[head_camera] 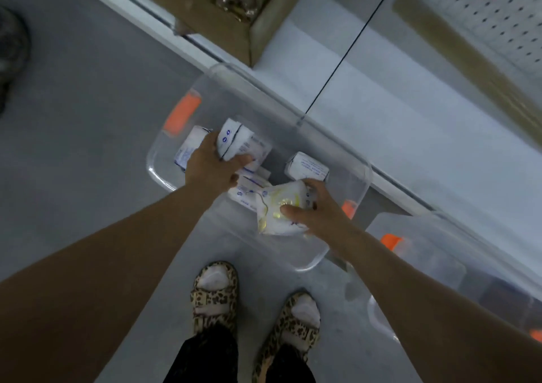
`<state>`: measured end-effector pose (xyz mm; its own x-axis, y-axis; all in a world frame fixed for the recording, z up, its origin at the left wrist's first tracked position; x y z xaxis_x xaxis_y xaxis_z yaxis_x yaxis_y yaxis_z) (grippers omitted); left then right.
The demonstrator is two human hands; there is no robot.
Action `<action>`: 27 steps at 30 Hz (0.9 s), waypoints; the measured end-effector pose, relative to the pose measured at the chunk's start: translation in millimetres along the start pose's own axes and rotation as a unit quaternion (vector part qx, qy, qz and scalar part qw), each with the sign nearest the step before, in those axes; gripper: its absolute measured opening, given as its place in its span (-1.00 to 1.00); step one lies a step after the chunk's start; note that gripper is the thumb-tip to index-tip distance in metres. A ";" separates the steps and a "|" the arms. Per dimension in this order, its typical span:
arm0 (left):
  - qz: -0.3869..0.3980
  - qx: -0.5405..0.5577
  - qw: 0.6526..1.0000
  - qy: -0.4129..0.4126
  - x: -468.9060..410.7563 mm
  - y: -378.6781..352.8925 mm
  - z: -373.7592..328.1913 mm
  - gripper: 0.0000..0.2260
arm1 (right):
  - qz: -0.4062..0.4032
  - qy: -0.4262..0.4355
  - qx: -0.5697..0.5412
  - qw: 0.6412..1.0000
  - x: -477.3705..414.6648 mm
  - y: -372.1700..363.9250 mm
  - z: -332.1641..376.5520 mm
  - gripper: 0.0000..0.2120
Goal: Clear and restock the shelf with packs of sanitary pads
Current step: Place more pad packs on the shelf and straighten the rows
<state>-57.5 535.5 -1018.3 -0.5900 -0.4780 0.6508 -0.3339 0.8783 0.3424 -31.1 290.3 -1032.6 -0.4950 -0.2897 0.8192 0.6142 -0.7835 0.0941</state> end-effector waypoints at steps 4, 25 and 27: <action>0.011 0.170 0.985 0.039 66.0 30.0 -27.5 -0.62 | -0.028 -0.050 -0.085 0.995 64.3 10.7 20.1 -0.27; 0.093 0.331 0.939 -0.008 367.9 90.7 -182.7 -0.63 | -0.083 0.052 -0.334 0.937 388.1 36.0 95.5 -0.57; 0.091 0.277 0.956 -0.025 403.1 97.6 -192.2 -0.76 | -0.091 0.070 -0.346 0.931 427.0 35.4 97.3 -0.58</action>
<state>-186.6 431.5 -592.3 -0.7044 -0.3305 0.6282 -0.5527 0.8106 -0.1933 -160.9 192.3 -624.4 -0.6568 -0.1483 0.7394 -0.0068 -0.9793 -0.2025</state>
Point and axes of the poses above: each hand's wrist, its own x-axis away from the middle knuckle, its own y-axis out of the back of the hand, z = x × y, the point moved 5 cm from there along -x, towards the middle knuckle
